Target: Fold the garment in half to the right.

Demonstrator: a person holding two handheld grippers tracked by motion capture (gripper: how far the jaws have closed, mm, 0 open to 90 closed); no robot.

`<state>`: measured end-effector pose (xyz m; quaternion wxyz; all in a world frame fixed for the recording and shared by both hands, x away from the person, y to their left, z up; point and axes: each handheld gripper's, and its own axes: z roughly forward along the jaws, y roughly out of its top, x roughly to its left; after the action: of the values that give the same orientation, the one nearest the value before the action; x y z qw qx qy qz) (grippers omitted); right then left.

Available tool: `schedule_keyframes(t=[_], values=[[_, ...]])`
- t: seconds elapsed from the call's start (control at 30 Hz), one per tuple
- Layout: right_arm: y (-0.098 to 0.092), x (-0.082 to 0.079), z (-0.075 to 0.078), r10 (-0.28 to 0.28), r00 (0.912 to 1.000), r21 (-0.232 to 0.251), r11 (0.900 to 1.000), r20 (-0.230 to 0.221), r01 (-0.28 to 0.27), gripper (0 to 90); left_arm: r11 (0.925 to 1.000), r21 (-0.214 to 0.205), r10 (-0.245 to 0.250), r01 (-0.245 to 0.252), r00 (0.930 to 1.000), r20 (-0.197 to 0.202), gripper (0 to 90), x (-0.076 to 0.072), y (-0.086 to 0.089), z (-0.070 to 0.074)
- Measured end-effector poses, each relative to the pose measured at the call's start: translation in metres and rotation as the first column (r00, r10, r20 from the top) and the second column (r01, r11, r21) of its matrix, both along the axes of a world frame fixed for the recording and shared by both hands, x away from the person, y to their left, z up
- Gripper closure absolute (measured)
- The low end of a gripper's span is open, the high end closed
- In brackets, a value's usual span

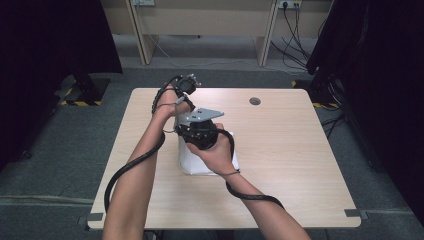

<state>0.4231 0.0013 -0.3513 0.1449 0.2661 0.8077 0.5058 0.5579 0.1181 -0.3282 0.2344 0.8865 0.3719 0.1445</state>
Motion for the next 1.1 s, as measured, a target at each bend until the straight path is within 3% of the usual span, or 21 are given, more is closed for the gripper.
schedule_keyframes(t=[1.1], values=[[-0.037, -0.002, -0.01, -0.055, 0.9985, 0.004, 0.9985, -0.004, 0.055, 82.6, 0.9999, -0.011, 0.004, -0.004, 0.9999, -0.016, 85.3, 0.005, -0.023, -0.011]])
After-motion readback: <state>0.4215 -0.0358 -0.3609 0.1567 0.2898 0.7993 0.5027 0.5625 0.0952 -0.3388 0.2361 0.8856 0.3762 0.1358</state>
